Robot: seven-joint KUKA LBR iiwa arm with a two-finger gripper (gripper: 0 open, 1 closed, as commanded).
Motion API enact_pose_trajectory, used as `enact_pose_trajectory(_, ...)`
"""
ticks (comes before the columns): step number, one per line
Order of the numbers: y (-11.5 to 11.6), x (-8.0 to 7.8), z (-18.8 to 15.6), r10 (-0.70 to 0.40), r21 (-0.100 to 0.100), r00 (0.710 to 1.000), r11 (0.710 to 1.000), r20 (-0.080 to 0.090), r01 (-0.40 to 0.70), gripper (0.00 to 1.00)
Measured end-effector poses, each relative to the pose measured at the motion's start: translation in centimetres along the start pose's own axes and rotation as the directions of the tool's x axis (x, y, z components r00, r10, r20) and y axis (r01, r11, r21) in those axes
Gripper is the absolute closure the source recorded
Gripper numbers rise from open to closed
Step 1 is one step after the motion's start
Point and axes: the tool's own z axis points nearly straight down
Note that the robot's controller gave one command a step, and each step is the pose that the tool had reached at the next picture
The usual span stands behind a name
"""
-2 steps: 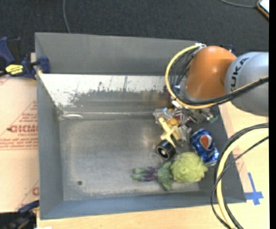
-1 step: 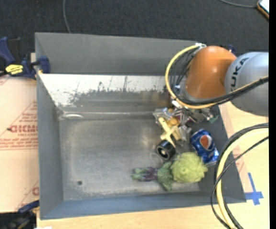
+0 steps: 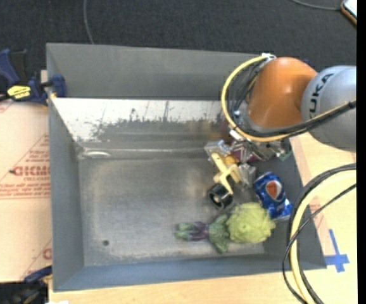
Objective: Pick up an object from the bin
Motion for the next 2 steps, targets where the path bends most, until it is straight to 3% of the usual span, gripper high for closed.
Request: enact_pose_trajectory(2,-0.1,-0.1,-5.1,0.004,0.003,1.0,1.0,0.002,-0.004,1.0)
